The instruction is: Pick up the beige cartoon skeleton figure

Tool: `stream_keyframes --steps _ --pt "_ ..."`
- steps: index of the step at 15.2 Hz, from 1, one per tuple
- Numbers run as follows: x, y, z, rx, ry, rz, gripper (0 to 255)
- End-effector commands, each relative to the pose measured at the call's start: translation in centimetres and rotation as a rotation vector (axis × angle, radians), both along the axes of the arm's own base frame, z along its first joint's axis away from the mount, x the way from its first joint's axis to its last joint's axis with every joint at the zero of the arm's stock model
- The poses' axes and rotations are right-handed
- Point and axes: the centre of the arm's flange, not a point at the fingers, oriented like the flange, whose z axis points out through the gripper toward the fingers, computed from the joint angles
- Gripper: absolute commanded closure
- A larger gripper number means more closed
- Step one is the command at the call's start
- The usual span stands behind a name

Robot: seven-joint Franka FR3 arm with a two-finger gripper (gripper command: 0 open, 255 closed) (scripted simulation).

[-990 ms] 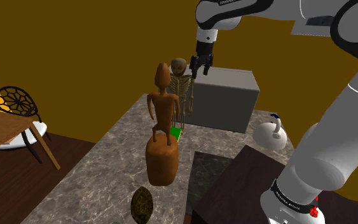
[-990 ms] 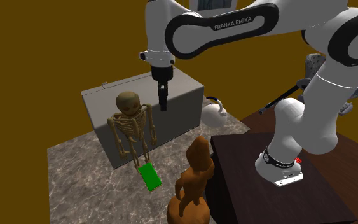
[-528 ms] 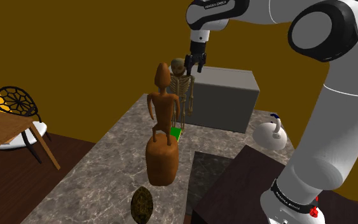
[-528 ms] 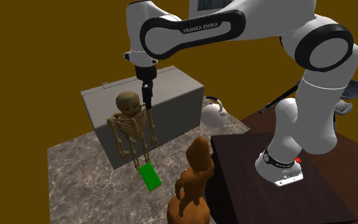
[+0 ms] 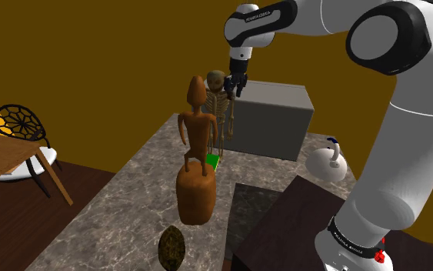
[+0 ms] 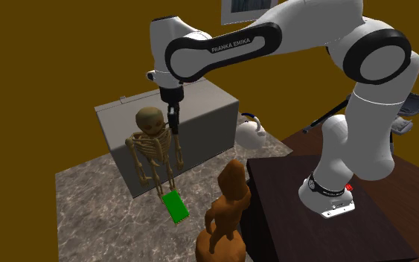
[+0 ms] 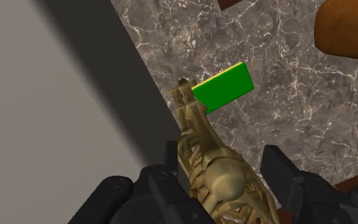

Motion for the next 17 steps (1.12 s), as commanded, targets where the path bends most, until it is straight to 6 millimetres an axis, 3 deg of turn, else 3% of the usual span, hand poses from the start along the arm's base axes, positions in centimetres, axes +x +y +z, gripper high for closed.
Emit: stream_keyframes --steps 1,9,17 --pt "0.0 0.0 -0.1 0.000 0.000 0.000 255" --pt "0.0 0.0 -0.1 0.000 0.000 0.000 255" --pt "0.0 0.0 4.2 0.000 0.000 0.000 255"
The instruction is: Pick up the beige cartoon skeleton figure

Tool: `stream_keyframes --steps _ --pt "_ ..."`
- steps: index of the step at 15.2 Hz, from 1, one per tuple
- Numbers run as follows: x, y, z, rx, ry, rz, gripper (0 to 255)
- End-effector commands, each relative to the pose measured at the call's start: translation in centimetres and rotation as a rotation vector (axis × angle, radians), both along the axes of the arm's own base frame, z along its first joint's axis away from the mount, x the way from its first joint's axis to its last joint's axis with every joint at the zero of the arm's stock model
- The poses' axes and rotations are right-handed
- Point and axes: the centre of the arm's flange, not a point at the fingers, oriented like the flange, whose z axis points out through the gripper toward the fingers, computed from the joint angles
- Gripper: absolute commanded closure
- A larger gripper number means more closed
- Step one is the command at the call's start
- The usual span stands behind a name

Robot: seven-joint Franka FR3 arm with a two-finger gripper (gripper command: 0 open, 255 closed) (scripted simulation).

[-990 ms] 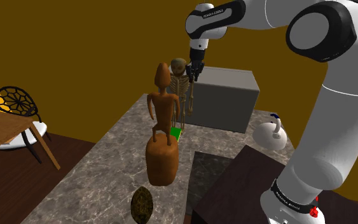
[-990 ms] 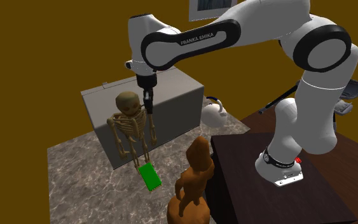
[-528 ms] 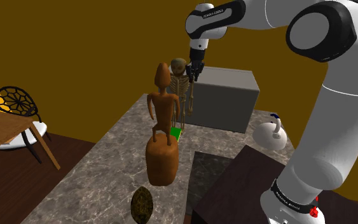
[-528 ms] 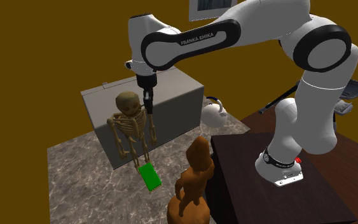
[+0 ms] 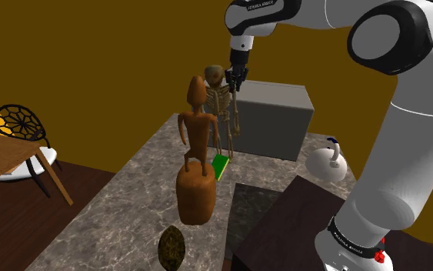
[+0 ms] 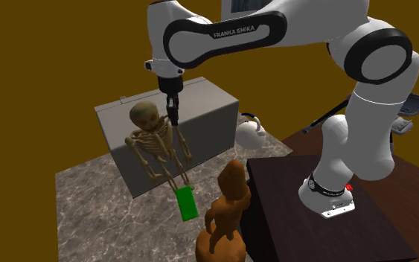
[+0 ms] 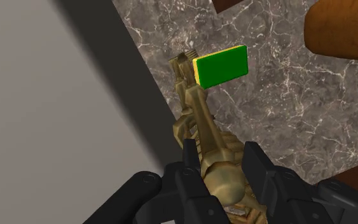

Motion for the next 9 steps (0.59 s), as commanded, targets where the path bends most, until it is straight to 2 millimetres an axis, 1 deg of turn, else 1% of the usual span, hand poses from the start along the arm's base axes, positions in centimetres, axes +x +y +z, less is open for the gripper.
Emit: stream_keyframes --steps 1,7,9 --pt "0.1 -0.1 1.3 0.000 -0.004 0.000 255" --pt "0.1 -0.1 4.4 0.000 -0.004 0.000 255" --pt "0.1 -0.1 4.5 0.000 -0.004 0.000 255"
